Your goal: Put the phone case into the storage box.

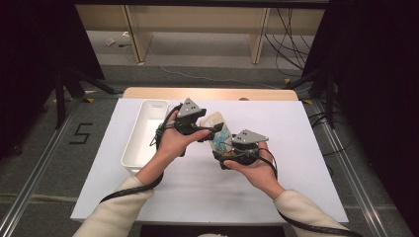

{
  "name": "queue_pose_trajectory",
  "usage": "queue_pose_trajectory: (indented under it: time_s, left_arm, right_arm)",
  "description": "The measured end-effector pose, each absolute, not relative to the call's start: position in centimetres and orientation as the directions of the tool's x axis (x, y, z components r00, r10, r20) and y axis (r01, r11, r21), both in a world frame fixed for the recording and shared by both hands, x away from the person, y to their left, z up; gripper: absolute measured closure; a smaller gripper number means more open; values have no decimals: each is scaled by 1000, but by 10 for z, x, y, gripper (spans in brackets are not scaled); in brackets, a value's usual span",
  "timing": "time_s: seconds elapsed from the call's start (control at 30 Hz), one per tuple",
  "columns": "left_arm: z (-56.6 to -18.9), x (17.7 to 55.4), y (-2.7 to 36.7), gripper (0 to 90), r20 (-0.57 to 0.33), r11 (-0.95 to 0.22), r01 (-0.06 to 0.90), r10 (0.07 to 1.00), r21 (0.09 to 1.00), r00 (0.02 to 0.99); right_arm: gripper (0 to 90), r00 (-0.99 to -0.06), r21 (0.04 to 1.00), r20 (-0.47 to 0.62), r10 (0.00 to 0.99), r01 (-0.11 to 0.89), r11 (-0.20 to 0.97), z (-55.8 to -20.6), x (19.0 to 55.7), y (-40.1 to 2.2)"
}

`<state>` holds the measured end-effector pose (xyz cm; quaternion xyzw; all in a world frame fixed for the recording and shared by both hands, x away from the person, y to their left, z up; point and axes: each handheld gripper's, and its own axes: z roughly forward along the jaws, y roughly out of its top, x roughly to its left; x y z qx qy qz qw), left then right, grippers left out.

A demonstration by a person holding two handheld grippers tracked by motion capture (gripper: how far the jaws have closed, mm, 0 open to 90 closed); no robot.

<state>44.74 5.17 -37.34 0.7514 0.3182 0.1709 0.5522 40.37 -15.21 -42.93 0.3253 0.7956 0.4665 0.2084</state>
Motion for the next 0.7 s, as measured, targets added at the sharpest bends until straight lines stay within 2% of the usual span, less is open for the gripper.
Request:
queue_pose_trajectory:
  time_s: [0.7]
  left_arm:
    - [-374,454,48,272,-127,-189,333,670,924,731]
  right_arm:
    - [115,-708,880,-59,704,296,371,-428,401,-150]
